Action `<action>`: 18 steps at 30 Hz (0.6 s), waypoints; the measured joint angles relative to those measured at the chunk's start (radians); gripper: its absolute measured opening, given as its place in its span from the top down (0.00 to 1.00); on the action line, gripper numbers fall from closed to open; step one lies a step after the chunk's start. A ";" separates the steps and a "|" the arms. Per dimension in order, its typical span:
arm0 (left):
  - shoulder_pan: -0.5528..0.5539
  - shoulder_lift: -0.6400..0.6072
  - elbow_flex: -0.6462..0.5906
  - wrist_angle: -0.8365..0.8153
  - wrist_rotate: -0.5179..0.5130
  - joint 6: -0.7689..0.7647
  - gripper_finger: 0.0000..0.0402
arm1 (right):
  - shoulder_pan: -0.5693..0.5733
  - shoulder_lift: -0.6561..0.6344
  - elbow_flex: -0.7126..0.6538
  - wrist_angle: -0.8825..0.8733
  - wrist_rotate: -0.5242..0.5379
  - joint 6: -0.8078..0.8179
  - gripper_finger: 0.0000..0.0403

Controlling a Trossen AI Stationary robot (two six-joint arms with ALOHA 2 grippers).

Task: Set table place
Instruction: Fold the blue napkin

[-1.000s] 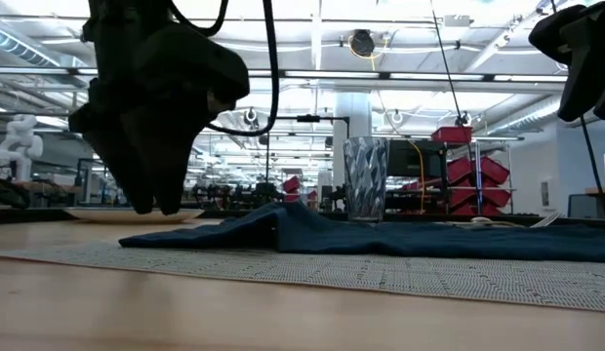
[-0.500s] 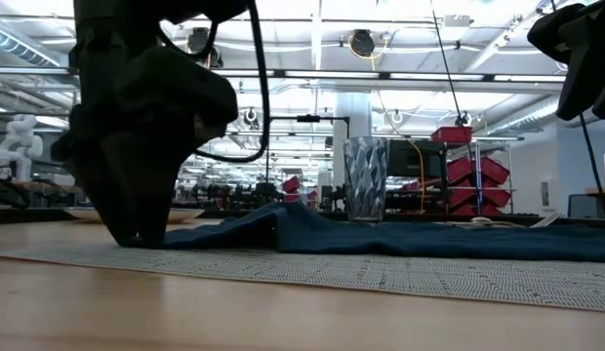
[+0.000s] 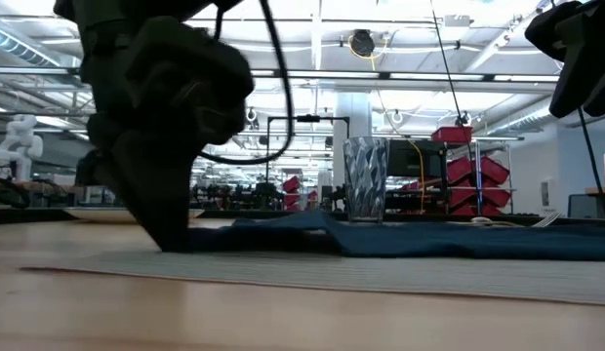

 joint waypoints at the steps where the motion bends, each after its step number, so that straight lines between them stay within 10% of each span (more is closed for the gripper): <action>1: 0.000 0.000 0.000 0.011 0.004 0.011 0.98 | 0.000 0.000 0.000 0.001 0.000 0.000 0.70; 18: -0.056 -0.081 -0.004 -0.066 -0.093 0.096 1.00 | -0.073 0.000 0.000 0.138 0.023 -0.209 0.70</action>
